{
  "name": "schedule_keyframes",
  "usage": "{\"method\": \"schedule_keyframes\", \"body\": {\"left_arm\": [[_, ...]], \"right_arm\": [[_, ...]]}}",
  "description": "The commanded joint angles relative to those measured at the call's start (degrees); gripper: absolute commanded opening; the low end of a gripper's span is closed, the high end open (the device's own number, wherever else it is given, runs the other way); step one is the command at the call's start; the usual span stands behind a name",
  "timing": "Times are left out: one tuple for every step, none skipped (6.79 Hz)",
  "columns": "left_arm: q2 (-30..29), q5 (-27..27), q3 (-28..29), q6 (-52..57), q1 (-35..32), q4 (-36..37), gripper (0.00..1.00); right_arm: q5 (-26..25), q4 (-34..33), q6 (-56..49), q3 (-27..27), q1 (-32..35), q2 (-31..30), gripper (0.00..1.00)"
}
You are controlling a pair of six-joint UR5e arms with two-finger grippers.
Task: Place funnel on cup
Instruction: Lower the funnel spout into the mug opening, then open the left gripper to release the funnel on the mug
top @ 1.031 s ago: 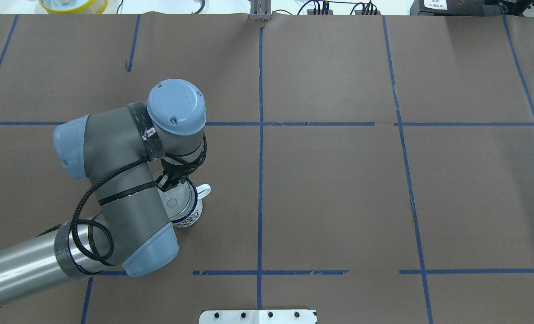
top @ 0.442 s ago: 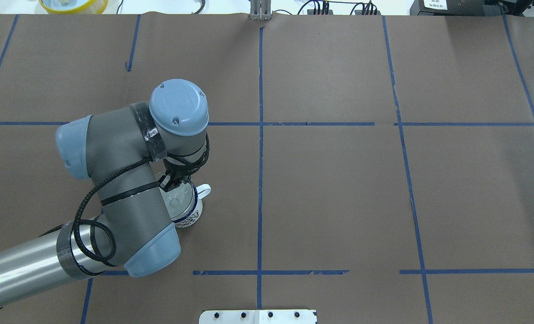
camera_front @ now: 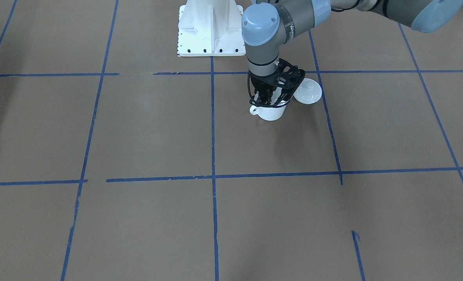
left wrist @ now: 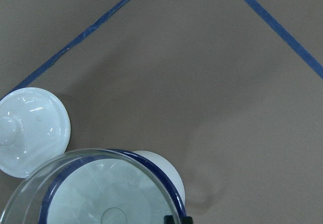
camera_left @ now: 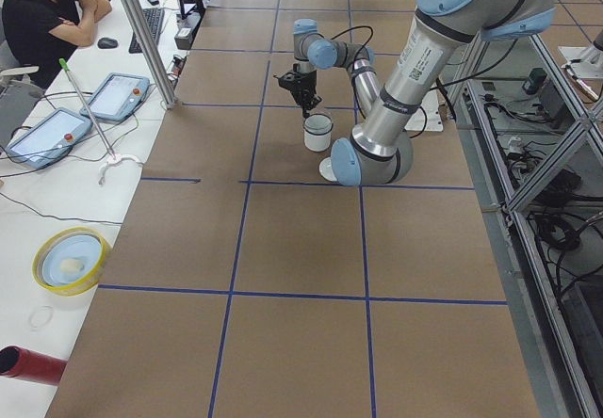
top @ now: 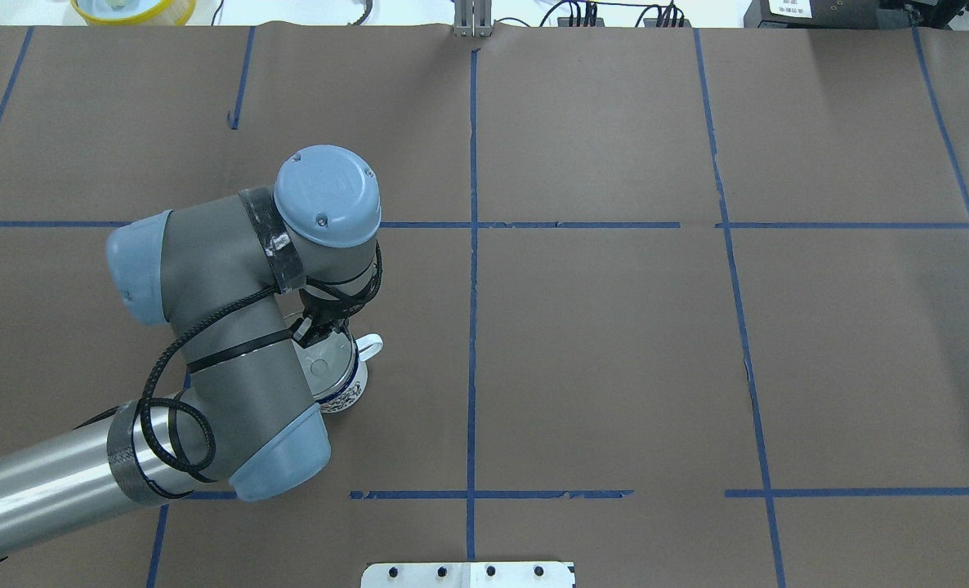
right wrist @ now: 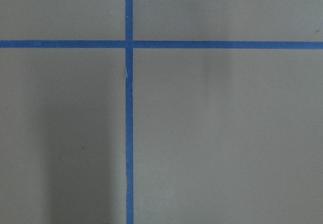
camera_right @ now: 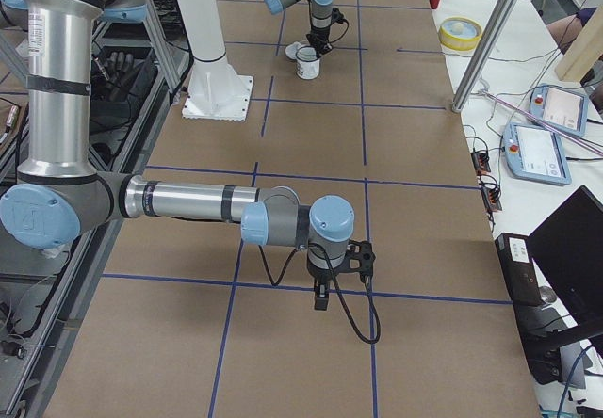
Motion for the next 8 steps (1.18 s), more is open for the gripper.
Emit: {"method": "schedule_keyframes", "body": {"left_arm": [[0.0, 1.3, -0.3, 0.1, -0.1, -0.2, 1.00], [0.1, 2.0, -0.9, 1.1, -0.1, -0.1, 1.00], [0.3, 1.9, -1.4, 4.3, -0.1, 0.3, 1.00], [1.7, 1.9, -4.8, 9.8, -1.2, 1.0, 1.00], [5.5, 1.8, -11.5, 16.4, -2.4, 1.3, 1.00], [9.8, 1.1, -19.2, 23.0, -4.2, 1.2, 1.00], [12.4, 0.9, -22.4, 31.0, -7.4, 1.2, 1.00], [14.8, -3.7, -22.2, 39.4, -11.4, 0.8, 1.00]], "right_arm": [[0.0, 0.0, 0.0, 0.0, 0.0, 0.0, 1.00], [0.0, 0.0, 0.0, 0.0, 0.0, 0.0, 1.00], [0.0, 0.0, 0.0, 0.0, 0.0, 0.0, 1.00], [0.0, 0.0, 0.0, -0.1, 0.0, 0.0, 1.00], [0.0, 0.0, 0.0, 0.0, 0.0, 0.0, 1.00], [0.0, 0.0, 0.0, -0.1, 0.0, 0.0, 1.00], [0.0, 0.0, 0.0, 0.0, 0.0, 0.0, 1.00], [0.0, 0.0, 0.0, -0.1, 0.0, 0.0, 1.00]]}}
